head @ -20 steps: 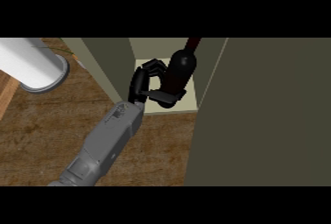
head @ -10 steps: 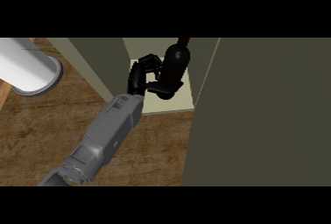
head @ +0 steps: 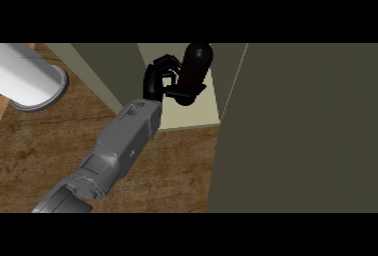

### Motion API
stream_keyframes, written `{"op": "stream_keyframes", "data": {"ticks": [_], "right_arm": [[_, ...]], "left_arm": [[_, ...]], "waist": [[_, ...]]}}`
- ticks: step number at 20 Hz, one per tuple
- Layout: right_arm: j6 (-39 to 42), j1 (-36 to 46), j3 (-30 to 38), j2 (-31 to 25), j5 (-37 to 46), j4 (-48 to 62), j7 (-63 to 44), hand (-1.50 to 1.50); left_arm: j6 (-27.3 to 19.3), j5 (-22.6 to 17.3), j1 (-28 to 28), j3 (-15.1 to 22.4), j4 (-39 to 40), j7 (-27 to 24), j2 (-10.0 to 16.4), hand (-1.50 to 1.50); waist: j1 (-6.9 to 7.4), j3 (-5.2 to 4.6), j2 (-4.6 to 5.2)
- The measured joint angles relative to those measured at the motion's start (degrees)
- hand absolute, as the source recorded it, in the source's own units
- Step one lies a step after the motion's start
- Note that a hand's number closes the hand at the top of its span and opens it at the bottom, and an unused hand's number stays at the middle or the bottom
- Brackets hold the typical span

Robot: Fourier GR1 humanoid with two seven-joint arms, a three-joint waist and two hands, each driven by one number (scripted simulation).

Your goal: Pick up the wine, place it into the cabinet and close the cabinet

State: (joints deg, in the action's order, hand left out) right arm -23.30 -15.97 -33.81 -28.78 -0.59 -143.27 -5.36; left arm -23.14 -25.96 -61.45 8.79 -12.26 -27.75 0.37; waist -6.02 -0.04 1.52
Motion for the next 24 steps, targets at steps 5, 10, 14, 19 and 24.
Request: {"op": "stream_keyframes", "data": {"ticks": [5, 10, 14, 19, 24], "right_arm": [[1.0, -0.51, -0.05, -0.09, -0.3, 0.02, 1.09, -1.5], [2.0, -1.15, -0.02, -0.22, -0.58, 0.12, 2.22, -1.5], [2.77, -1.98, 0.08, -0.46, -0.74, 0.19, 3.58, -1.5], [3.46, -2.79, -0.21, -0.33, -0.92, 0.28, 4.9, -1.5], [3.91, -3.1, 0.41, -0.6, -1.08, 0.22, 5.09, -1.5]], "left_arm": [[-0.9, 1.03, -0.97, -0.23, 2.9, -2.45, 1.6, -1.5], [-2.93, 2.25, -2.9, 0.04, 5.34, -3.11, 2.7, -1.5], [-5.03, 2.99, -3.8, 0.17, 6.89, -3.72, 3.48, -1.5], [-5.45, 2.89, -4.53, -0.43, 7.4, -4.74, 3.47, -1.5], [-0.04, 1.73, -5.1, -1.86, 6.17, -6.12, 3.84, 1.5]], "waist": [[-0.53, -0.04, 0.3], [-1.08, -0.03, 0.53], [-1.32, -0.03, 0.59], [-1.56, -0.07, 0.7], [-1.19, -0.17, 0.73]]}}
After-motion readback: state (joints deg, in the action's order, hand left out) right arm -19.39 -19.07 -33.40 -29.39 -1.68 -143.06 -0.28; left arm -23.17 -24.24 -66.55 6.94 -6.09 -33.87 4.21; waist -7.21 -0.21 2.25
